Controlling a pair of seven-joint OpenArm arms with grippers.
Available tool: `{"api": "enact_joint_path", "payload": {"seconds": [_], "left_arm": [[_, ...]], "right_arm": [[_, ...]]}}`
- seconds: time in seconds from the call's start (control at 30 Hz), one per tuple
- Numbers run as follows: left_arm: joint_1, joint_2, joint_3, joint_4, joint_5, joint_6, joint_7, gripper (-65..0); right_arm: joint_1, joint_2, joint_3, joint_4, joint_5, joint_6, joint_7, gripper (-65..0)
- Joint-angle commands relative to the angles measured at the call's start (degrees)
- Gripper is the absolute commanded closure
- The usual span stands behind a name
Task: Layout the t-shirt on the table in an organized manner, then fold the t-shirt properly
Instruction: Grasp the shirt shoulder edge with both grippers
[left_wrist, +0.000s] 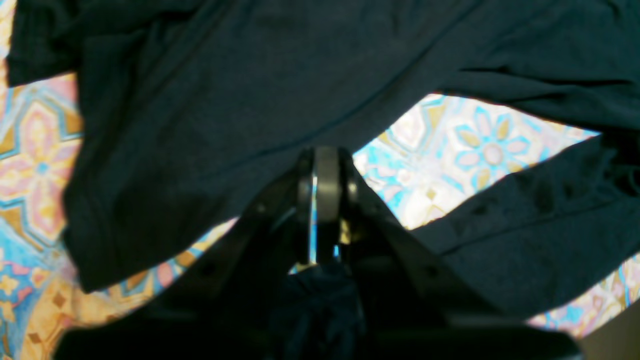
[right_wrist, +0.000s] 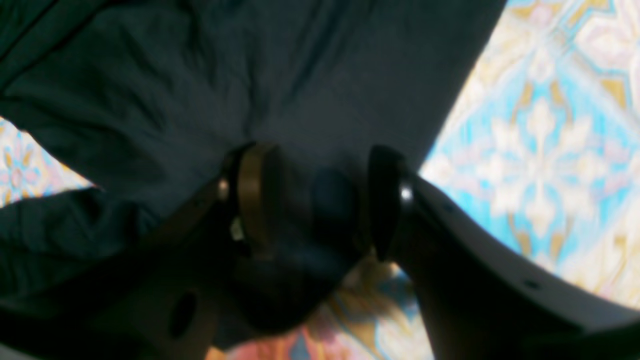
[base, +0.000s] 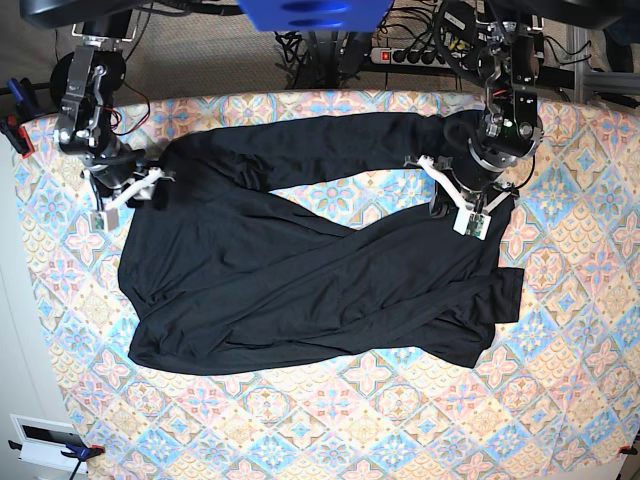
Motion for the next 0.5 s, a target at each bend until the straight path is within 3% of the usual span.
{"api": "enact_joint_path", "payload": {"seconds": [0.0,0.2,0.47], "left_arm": [[-0.19,-0.24,-0.24,1.09,-0.24,0.01,-1.04,-0.7],[-0.19,-1.29,-0.51,1.09,-0.24,0.01,-0.95,-4.1],[-0.01,-1.91,-0.51,1.09,-0.24,0.09,-0.86,-6.3]], "right_arm": [[1.45,0.01,1.91,-0.71,0.25,-0.42,0.87,-28.1],[10.24,-0.87,4.37,-10.64,4.82,-0.34,-2.3,-34.4],[10.68,-0.87,4.28,-14.07,9.65,-0.34,-2.65,-34.4]]}}
